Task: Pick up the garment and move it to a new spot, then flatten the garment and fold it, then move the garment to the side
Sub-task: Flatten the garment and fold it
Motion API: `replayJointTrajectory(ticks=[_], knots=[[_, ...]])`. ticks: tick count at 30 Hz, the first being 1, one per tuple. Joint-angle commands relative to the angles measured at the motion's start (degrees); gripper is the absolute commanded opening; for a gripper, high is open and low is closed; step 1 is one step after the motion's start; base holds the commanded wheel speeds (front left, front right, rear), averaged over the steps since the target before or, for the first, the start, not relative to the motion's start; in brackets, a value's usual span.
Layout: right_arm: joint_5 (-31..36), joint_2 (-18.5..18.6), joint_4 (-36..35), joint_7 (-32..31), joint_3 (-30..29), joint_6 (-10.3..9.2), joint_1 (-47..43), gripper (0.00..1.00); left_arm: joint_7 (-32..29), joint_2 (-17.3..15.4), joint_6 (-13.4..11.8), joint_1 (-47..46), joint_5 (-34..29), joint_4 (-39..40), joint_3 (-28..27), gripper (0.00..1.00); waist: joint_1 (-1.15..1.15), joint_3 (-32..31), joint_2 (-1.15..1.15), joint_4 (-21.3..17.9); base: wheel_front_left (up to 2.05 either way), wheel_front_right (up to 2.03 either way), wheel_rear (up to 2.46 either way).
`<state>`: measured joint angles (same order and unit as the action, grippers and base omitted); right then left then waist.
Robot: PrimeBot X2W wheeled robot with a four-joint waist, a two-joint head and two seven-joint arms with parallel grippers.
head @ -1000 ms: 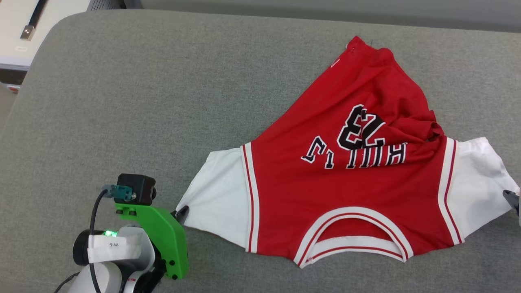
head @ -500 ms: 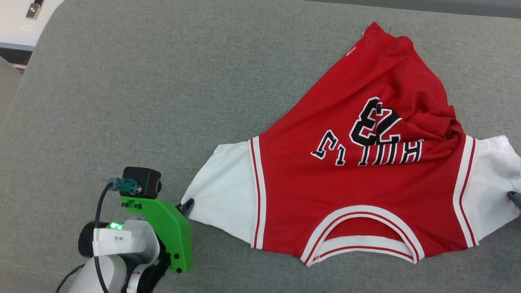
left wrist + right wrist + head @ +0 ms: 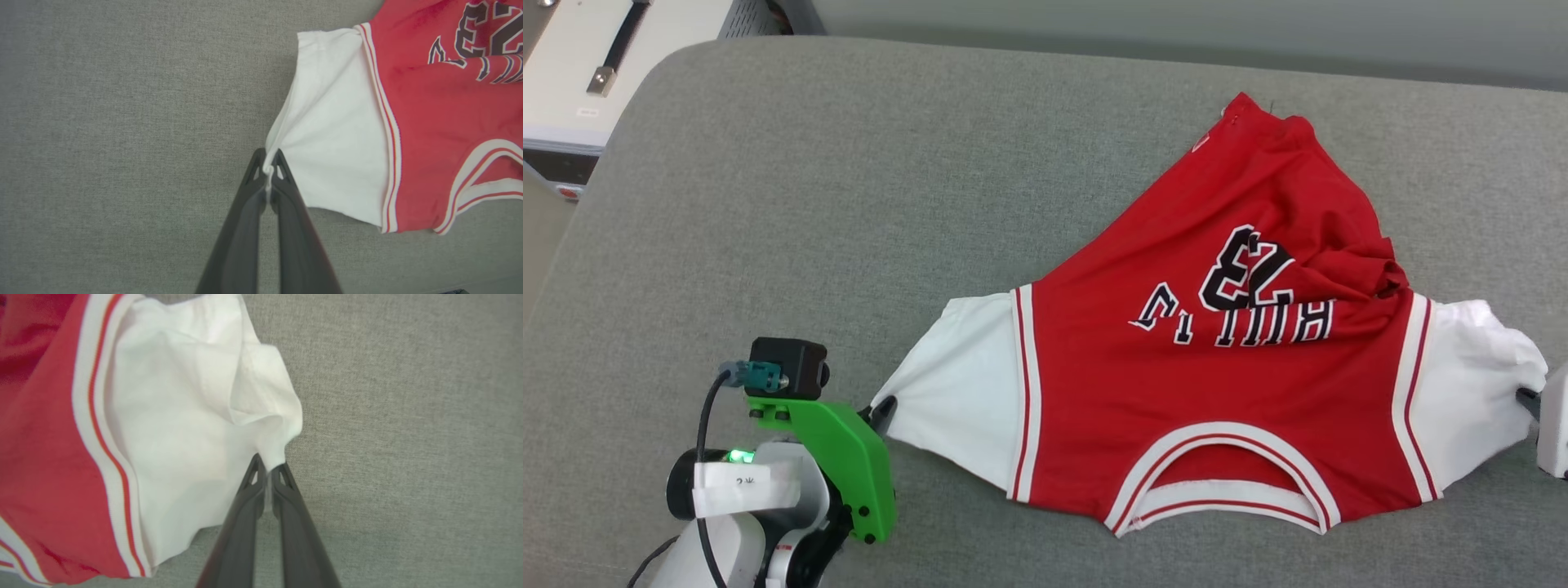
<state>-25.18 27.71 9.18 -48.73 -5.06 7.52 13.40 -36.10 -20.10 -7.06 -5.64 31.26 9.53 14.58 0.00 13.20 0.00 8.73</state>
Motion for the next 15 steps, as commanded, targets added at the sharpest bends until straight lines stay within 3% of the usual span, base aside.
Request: replayJointTrajectory(ticks=[1, 15], knots=[[-1.3, 0.5, -0.6, 1.2, -0.4, -0.03, -0.4, 0.0, 0.8, -0.6, -0.1, 0.6, 0.4, -0.1, -0.6, 0.0, 0.0, -3.3, 0.0, -1.5, 0.0, 0.0, 0.0], [-7.8, 4.3, -7.8, 7.8, -3.5, -0.03, 2.2, 0.0, 5.4, -2.2, -0.7, -0.8, 0.8, 5.7, -5.4, 0.0, 0.0, -12.7, 0.0, -3.8, 0.0, 0.0, 0.0]])
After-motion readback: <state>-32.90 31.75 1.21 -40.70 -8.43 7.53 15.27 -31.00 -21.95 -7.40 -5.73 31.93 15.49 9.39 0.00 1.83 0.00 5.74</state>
